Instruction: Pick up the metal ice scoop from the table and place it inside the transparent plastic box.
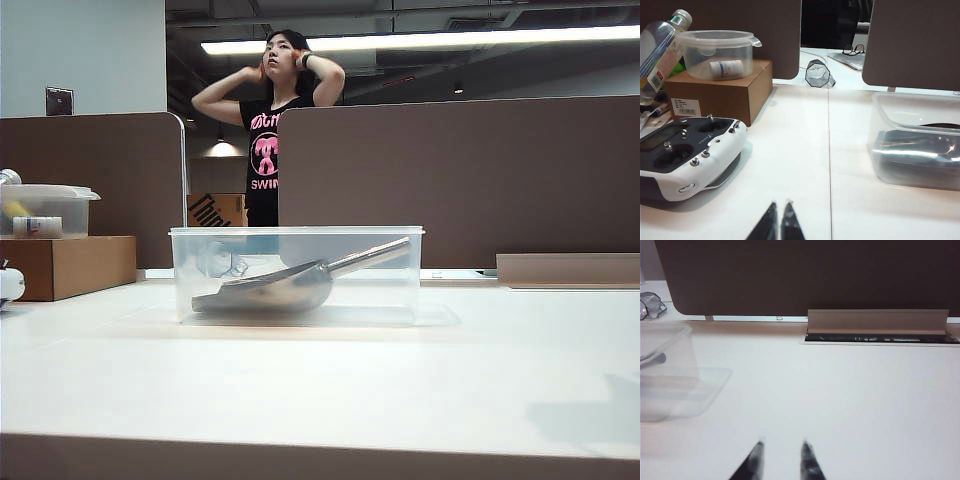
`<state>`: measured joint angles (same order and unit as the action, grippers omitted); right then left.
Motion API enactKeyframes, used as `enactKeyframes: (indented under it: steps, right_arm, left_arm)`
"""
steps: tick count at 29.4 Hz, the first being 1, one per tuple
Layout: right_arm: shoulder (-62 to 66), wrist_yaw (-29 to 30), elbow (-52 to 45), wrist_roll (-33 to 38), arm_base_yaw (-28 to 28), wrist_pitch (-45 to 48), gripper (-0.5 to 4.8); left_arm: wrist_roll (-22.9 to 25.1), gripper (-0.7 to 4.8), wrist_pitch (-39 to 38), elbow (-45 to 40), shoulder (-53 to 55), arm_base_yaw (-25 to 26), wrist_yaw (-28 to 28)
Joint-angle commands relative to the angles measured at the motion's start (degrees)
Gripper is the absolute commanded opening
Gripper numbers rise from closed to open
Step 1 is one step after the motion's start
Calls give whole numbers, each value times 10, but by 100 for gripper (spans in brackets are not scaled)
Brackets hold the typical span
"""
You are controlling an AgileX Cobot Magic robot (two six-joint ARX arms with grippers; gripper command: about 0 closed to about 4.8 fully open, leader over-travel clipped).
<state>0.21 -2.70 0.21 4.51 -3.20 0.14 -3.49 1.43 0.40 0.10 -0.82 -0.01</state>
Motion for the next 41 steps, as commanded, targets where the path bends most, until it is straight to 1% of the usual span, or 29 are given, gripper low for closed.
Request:
enactKeyframes:
  steps: [1,6,15,28,29,30,31,32,41]
  right_arm:
    - [0,4,-2,13,0,10,95]
    - [0,29,-2,12,-1,10,94]
    - [0,28,-2,-2,0,10,94]
    - [0,29,-2,0,0,19,94]
    - [0,28,-2,0,0,22,90]
    - [0,22,-2,2,0,26,27]
    - [0,21,-2,4,0,29,-6]
    - [0,12,-2,3,0,32,-3]
    - [0,13,-2,-7,0,22,-3]
  left_arm:
    - [0,21,5,0,1,0,2]
    - [0,21,5,0,1,0,2]
    - [0,21,5,0,1,0,2]
    - [0,21,5,0,1,0,2]
    - [0,21,5,0,1,0,2]
    - [0,21,6,0,1,0,2]
    - [0,21,5,0,1,0,2]
    - [0,21,6,0,1,0,2]
    - [0,21,5,0,1,0,2]
